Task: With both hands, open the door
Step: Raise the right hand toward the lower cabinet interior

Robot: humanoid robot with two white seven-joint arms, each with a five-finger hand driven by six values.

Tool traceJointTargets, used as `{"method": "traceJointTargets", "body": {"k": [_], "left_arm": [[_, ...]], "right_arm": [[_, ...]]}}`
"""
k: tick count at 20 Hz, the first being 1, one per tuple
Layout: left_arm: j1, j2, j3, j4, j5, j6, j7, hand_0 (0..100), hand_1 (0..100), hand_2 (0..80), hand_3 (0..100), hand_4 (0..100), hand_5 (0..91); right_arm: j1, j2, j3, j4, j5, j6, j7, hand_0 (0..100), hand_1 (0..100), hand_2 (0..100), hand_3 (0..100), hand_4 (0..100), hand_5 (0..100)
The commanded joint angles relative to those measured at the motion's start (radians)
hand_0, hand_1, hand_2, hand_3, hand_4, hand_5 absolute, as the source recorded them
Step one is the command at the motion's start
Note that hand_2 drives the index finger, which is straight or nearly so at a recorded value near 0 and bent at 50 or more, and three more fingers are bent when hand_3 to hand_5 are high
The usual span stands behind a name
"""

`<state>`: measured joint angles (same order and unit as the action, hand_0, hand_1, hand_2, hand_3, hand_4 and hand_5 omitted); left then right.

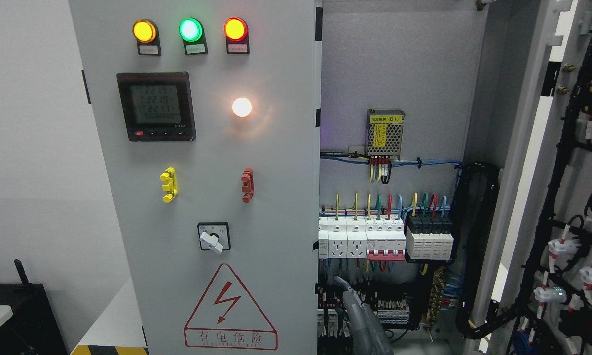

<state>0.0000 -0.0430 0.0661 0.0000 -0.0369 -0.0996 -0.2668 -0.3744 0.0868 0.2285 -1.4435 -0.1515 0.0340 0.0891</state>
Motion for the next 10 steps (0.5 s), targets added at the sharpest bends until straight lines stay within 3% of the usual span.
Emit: {"method": "traceJointTargets", "body": {"k": [1, 10], "left_arm": [[0.002, 0.0, 0.0, -0.009, -0.001, 0.0, 0.0, 0, 0, 0.0, 0, 0, 0.0], [0.002, 0.0, 0.0, -0.009, 0.0, 0.0, 0.0, 0, 0, 0.0, 0, 0, 0.0]], "right_arm": [[-0.021, -0.004, 0.006, 0.04, -0.003, 0.0, 0.026, 38, 0, 0, 0, 0, 0], [-0.031, -0.009, 0.006, 0.04, -0.003, 0.0, 0.043, 38, 0, 0, 0, 0, 0]]}}
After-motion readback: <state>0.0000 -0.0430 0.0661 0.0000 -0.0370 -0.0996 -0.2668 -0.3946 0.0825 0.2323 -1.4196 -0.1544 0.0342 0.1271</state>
